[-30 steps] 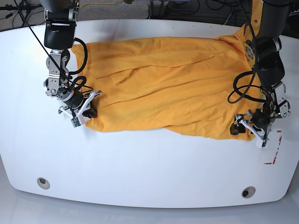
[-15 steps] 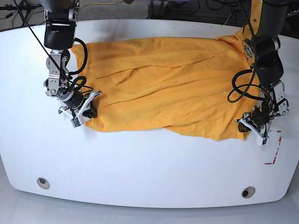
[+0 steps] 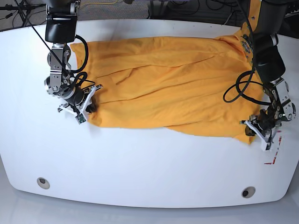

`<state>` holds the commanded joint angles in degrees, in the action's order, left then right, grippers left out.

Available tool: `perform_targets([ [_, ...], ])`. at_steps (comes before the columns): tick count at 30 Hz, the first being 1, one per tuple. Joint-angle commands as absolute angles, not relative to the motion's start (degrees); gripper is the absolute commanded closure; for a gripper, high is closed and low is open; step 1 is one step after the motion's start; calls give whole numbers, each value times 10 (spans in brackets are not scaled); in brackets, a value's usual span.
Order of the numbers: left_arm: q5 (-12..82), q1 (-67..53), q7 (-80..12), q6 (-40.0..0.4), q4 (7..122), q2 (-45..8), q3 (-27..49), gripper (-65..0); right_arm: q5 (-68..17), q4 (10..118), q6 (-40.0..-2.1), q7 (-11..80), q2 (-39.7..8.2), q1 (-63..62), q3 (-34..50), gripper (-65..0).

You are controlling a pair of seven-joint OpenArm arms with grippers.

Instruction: Fold the T-shirt properly

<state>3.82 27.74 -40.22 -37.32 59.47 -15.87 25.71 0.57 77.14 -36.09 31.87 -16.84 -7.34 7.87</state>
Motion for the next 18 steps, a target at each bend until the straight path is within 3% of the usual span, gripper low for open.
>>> perform_targets([
  [18, 37, 225, -508, -369, 868, -110, 257, 0, 6, 909, -362, 414, -170, -96, 78, 0],
])
